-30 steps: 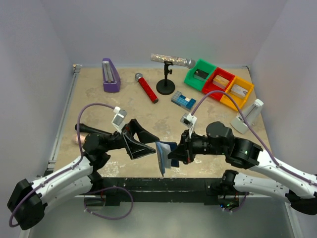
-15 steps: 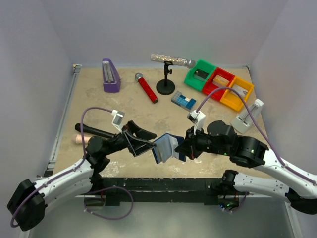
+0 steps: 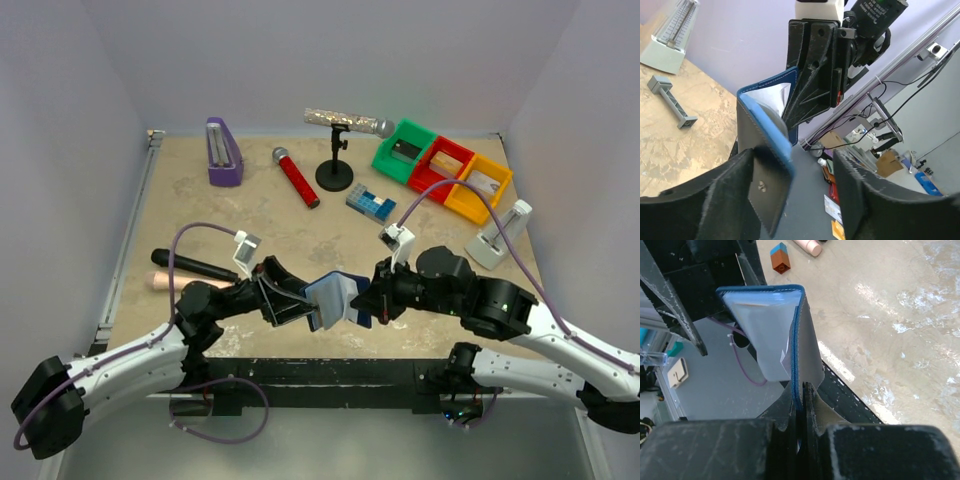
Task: Take the credit cards out of the card holder
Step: Open the card holder at the center of the board.
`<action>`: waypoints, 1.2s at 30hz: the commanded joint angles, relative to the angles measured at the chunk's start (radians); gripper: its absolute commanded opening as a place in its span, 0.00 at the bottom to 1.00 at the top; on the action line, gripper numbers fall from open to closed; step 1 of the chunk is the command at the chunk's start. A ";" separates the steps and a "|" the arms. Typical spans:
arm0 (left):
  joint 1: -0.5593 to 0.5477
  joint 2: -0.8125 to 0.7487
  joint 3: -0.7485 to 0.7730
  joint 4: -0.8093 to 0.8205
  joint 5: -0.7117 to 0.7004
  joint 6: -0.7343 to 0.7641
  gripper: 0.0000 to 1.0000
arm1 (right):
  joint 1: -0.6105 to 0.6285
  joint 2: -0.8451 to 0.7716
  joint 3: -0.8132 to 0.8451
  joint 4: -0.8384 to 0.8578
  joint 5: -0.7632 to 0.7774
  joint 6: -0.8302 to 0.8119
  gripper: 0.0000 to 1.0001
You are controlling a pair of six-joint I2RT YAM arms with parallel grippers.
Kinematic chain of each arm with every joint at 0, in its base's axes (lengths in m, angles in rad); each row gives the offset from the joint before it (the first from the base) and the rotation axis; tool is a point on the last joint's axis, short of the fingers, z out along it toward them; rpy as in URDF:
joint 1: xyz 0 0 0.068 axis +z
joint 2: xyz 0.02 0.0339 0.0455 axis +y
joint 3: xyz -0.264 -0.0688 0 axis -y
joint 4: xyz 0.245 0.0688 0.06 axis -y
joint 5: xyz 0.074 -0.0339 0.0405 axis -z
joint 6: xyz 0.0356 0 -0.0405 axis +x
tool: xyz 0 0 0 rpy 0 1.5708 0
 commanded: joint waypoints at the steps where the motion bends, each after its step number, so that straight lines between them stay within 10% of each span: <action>1: -0.005 -0.047 -0.005 -0.012 -0.004 0.036 0.63 | -0.004 -0.033 -0.026 0.092 -0.005 0.047 0.00; 18: -0.009 -0.067 0.005 -0.164 0.003 0.106 0.40 | -0.009 -0.028 -0.049 0.149 -0.054 0.074 0.00; 36: -0.008 -0.172 -0.036 -0.227 -0.014 0.126 0.44 | -0.026 -0.041 -0.087 0.187 -0.061 0.096 0.00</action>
